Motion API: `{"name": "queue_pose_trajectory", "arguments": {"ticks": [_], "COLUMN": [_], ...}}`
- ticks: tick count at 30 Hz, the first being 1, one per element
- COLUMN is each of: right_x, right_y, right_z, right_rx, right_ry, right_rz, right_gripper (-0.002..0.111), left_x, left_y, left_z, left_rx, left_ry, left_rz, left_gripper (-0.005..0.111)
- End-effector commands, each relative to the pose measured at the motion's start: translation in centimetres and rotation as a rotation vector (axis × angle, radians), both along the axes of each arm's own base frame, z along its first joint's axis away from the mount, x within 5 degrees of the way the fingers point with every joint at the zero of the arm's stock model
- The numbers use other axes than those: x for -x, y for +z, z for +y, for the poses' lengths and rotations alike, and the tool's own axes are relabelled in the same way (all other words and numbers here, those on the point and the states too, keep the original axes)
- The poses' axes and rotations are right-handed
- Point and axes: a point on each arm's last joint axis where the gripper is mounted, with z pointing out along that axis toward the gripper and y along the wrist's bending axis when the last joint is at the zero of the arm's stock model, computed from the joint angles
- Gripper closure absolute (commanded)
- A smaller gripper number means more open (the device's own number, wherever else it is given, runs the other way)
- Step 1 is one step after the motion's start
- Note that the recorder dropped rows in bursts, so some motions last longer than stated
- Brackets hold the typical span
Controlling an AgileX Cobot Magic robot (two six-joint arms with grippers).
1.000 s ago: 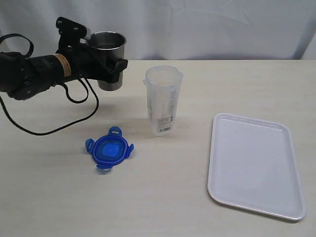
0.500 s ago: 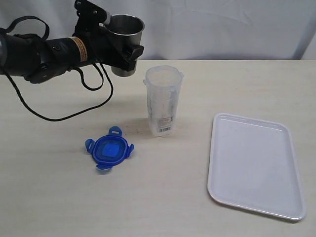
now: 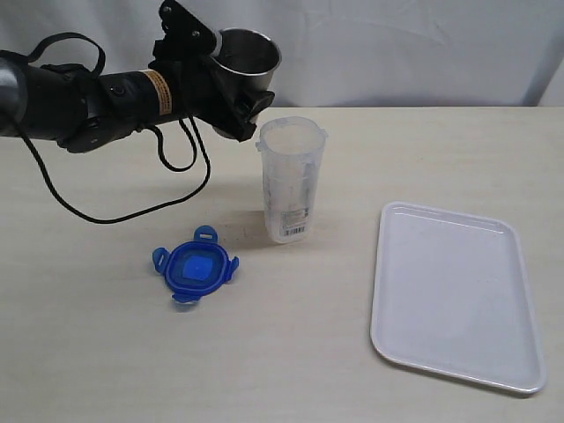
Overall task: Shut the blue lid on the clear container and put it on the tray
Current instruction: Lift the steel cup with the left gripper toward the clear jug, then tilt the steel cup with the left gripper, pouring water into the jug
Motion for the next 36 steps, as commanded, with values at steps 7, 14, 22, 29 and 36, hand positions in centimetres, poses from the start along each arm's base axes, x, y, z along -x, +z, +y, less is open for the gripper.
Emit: {"name": "queue_pose_trajectory", "arguments": {"ticks": [7, 14, 22, 29, 36], "right_x": [0.0, 0.0, 0.0, 0.0, 0.0], "right_y": [-0.1, -0.1, -0.1, -0.1, -0.1], "right_z": [0.0, 0.0, 0.0, 0.0, 0.0], "right_rx": [-0.006, -0.006, -0.006, -0.006, -0.006], "right_ry": [0.002, 0.002, 0.002, 0.002, 0.002], "right_rz": [-0.001, -0.001, -0.001, -0.001, -0.001], "right_gripper": [0.104, 0.104, 0.104, 0.104, 0.104], "left_x": [0.1, 0.6, 0.6, 0.6, 0.6], "left_y": [2.0, 1.9, 1.9, 1.9, 1.9], "left_z": [-0.5, -1.4, -1.6, -1.6, -1.6], "left_rx": [-0.016, -0.103, -0.159, -0.187, -0.234], "left_ry": [-0.059, -0.102, -0.122, -0.131, -0.145], "left_rz": [-0.146, -0.217, -0.267, -0.293, -0.337], "left_gripper": [0.107, 0.107, 0.107, 0.107, 0.107]}}
